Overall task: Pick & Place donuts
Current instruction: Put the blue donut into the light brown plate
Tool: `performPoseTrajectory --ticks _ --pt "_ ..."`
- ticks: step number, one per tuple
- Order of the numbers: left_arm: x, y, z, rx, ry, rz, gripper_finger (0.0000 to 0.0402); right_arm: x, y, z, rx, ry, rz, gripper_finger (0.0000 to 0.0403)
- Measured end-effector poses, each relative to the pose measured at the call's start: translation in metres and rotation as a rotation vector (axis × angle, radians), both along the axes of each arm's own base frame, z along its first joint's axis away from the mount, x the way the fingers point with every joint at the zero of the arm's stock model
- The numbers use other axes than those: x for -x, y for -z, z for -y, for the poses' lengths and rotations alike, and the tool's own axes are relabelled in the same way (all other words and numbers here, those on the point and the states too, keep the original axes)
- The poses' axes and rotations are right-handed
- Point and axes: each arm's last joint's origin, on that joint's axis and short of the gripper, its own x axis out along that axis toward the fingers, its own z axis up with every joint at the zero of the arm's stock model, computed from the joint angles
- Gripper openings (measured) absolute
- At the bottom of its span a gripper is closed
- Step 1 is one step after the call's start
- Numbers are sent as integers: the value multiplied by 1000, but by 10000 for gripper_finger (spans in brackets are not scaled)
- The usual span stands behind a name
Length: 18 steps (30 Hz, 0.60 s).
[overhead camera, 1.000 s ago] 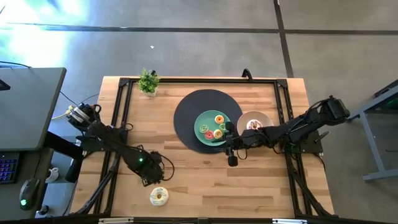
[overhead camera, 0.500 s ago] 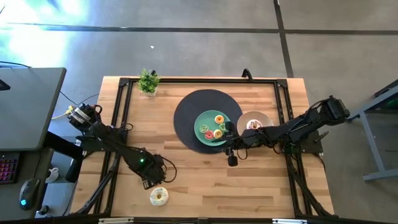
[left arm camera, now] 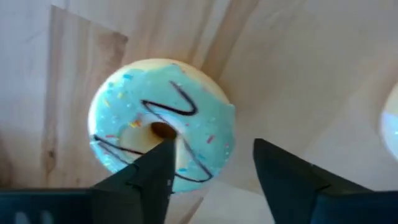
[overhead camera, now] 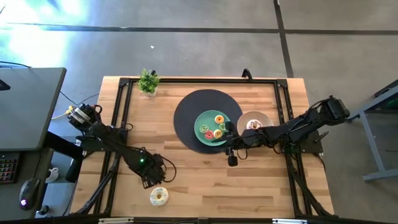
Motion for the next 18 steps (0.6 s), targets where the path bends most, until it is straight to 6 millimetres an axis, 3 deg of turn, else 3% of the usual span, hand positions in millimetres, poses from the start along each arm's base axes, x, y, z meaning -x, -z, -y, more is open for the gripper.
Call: performPoseTrajectory --ticks 4,9,14,18 --pt "-3 0 2 16 27 37 238 0 0 0 -1 0 0 136" --pt "0 15 -1 -13 75 -5 229 0 0 0 -2 0 0 136" --pt "7 28 -2 33 90 -114 186 0 0 0 -1 0 4 136" --pt "1 22 0 10 155 -65 116 0 -1 0 49 -2 16 136"
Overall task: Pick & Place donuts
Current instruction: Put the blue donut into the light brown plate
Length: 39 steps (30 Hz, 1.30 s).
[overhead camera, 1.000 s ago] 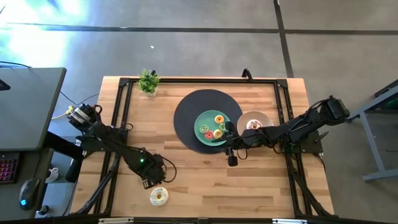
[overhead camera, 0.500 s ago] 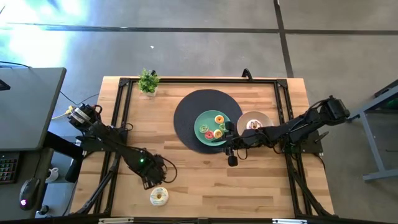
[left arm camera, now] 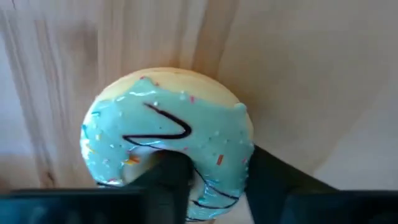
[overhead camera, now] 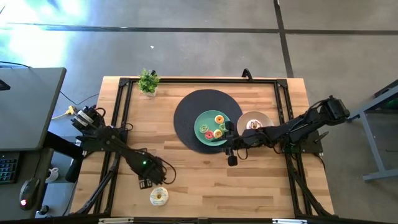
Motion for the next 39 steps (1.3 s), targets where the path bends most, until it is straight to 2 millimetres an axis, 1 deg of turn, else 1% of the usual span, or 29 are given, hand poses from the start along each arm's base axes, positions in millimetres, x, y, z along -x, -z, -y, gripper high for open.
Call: performPoseTrajectory --ticks 3,5,7,9,13,16,19,23,28,32,36,39 --pt "-8 -12 4 -30 81 73 56 0 1 -2 85 -29 -5 136" --pt "-16 -22 7 -45 133 130 23 1 1 -5 161 -77 0 136" --pt "-26 -34 10 -52 191 204 10 2 1 -9 261 -149 9 136" --pt "-36 -47 12 -46 227 266 14 3 1 -14 355 -227 25 136" --pt "-61 -74 8 -45 247 397 34 6 -2 -27 507 -369 103 136" --pt "-80 -91 0 -7 302 503 37 8 -7 -35 634 -417 184 136" --pt "-100 -103 -11 50 325 616 38 9 -11 -40 726 -415 245 136" --pt "-123 -114 -29 160 354 769 39 9 -12 -40 712 -406 250 136" --pt "-144 -128 -44 237 529 997 39 9 -12 -40 635 -392 237 136" --pt "-151 -135 -53 301 636 1092 39 9 -12 -40 579 -382 229 136" --pt "-153 -135 -61 315 647 1100 39 7 -17 -37 479 -355 257 136" --pt "-153 -135 -62 325 662 1104 40 5 -21 -32 421 -351 295 136"
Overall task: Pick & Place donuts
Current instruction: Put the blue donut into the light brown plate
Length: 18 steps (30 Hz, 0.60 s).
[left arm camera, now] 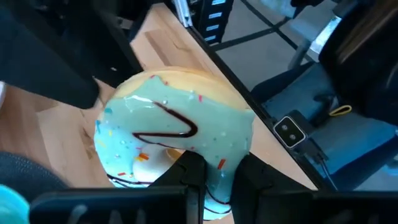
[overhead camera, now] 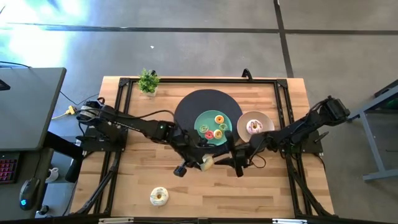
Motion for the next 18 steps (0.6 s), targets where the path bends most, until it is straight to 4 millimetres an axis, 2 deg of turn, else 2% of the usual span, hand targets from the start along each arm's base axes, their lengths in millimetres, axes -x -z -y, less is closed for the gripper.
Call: performPoseTrajectory --ticks 8,18 --pt "-1 -2 0 12 72 44 40 -4 -2 14 -33 -88 7 136" --pt "-4 -4 -10 49 84 54 40 -4 -5 15 -69 -139 27 136"
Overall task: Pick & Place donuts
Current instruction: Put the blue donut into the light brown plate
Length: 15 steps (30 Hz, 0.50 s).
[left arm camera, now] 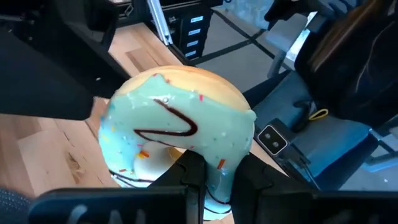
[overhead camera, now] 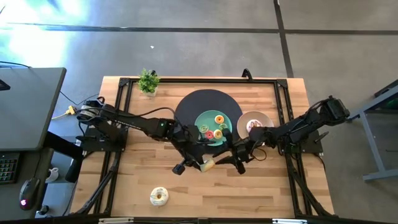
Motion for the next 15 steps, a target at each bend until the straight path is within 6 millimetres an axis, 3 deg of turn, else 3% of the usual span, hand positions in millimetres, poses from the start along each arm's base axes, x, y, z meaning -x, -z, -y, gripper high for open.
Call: performPoseTrajectory --ticks 10,15 --pt "-1 -1 -6 34 5 -11 40 0 -4 3 -144 -84 -30 136" --pt "-1 -2 -6 21 21 9 40 -2 -5 9 -162 -28 -30 136"
